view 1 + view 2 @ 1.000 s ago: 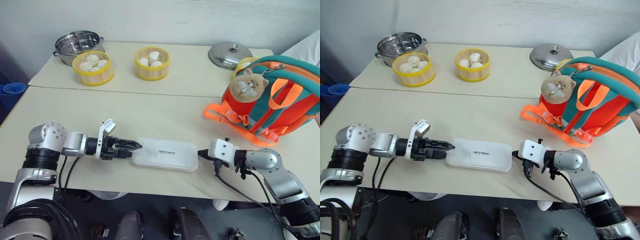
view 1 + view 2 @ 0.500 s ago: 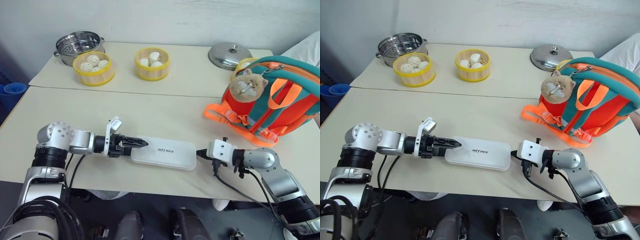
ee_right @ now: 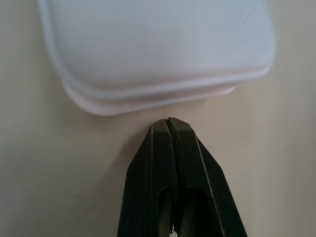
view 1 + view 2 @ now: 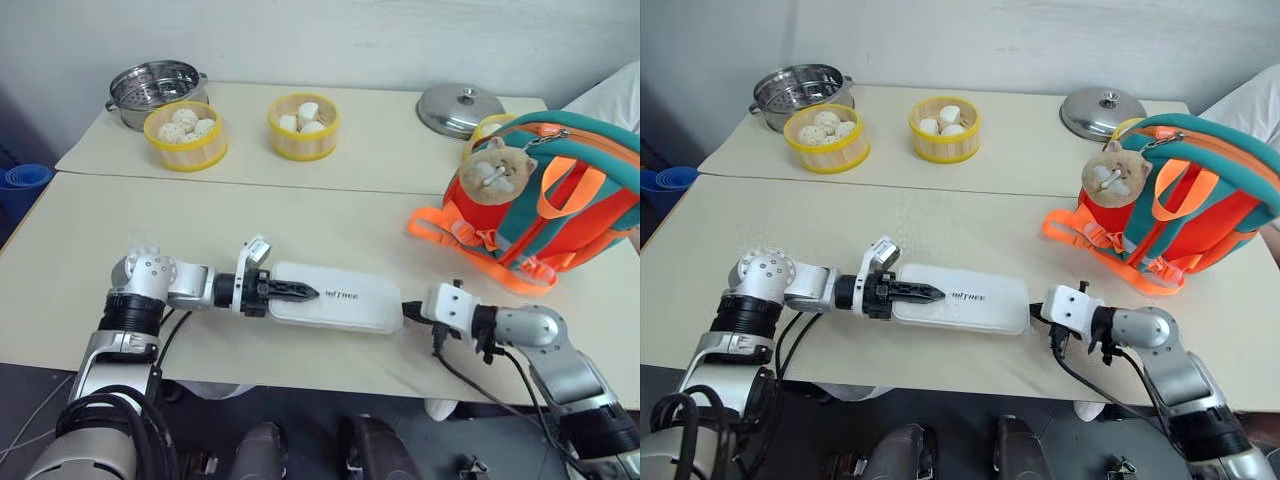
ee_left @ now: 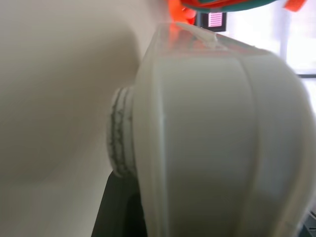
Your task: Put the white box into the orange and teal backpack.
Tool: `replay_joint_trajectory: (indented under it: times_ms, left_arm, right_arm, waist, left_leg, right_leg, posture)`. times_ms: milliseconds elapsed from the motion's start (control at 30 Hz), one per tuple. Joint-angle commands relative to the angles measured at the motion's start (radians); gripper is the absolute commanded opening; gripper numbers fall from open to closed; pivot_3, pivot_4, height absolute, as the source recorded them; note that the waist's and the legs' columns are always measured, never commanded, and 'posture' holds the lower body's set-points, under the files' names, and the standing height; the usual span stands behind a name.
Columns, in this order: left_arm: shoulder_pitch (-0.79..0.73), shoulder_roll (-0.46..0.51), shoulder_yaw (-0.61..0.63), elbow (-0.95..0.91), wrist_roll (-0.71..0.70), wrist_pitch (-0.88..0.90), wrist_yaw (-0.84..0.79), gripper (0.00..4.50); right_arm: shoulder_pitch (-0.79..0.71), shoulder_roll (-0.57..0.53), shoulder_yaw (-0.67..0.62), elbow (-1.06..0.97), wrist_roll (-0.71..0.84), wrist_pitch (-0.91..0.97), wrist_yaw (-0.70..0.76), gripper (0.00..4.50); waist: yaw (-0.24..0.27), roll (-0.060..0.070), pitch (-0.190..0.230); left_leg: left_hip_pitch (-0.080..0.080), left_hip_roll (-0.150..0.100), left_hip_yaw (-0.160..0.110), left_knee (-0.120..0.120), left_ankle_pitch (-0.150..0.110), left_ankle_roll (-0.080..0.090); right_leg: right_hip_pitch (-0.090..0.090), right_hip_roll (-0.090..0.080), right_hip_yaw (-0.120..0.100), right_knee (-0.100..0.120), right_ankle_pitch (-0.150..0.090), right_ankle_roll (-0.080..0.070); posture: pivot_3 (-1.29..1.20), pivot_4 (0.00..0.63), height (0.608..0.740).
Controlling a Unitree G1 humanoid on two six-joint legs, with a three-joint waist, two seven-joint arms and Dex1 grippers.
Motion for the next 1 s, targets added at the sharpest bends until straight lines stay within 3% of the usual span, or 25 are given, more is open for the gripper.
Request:
replay_joint_trajectory:
  times_ms: [33,233,400,633,867,1000]
  left_arm:
    - [0.061,0.071,0.018,-0.229,0.028,-0.131,-0.162,1.18]
    - [0.286,0.148,0.032,-0.507,0.209,-0.615,-0.521,1.18]
    - [0.388,0.187,0.069,-0.507,0.285,-0.788,-0.637,1.18]
    - [0.420,0.251,0.064,-0.479,0.348,-0.872,-0.726,1.18]
    - [0.417,0.263,0.078,-0.478,0.340,-0.849,-0.728,1.18]
    - [0.427,0.289,0.137,-0.480,0.286,-0.773,-0.711,1.18]
  right_arm:
    - [0.120,-0.012,-0.172,-0.092,0.140,0.041,-0.011,0.57]
    - [0.392,0.068,-0.443,-0.205,0.288,0.083,-0.102,2.64]
    - [0.350,0.117,-0.610,-0.125,0.339,0.059,-0.220,4.43]
    - [0.048,0.020,-0.537,0.105,0.316,0.058,-0.159,4.47]
    - [-0.299,0.038,-0.391,0.350,0.293,0.026,-0.074,4.47]
    - [-0.373,0.090,-0.356,0.328,0.338,0.066,-0.062,3.17]
  waist:
    - [0.000,0.000,0.000]
    - [-0.003,0.001,0.000]
    - [-0.007,0.001,0.000]
    - [-0.006,0.003,0.001]
    - [-0.008,0.004,0.002]
    - [-0.009,0.004,0.002]
  left_leg:
    - [0.000,0.000,0.000,0.000,0.000,0.000]
    - [0.002,0.001,0.001,-0.002,0.000,-0.001]
    - [0.002,0.001,0.001,-0.003,-0.003,0.003]
    - [0.002,0.001,0.002,-0.003,-0.004,0.007]
    - [0.000,0.001,0.002,-0.003,-0.005,0.008]
    - [-0.001,0.002,0.001,-0.003,-0.004,0.007]
  right_leg:
    - [0.000,0.000,0.000,0.000,0.000,0.000]
    - [0.002,0.001,0.001,-0.002,0.000,-0.001]
    - [0.001,0.001,0.002,-0.002,0.000,-0.001]
    - [0.000,0.000,0.002,-0.002,0.000,-0.002]
    - [-0.001,0.001,0.002,-0.002,0.000,-0.001]
    - [-0.002,0.001,0.002,-0.001,0.000,-0.001]
  posture:
    - [0.00,0.150,0.740]
    - [0.00,0.150,0.740]
    - [0.00,0.150,0.740]
    - [0.00,0.150,0.740]
    - [0.00,0.150,0.740]
    - [0.00,0.150,0.740]
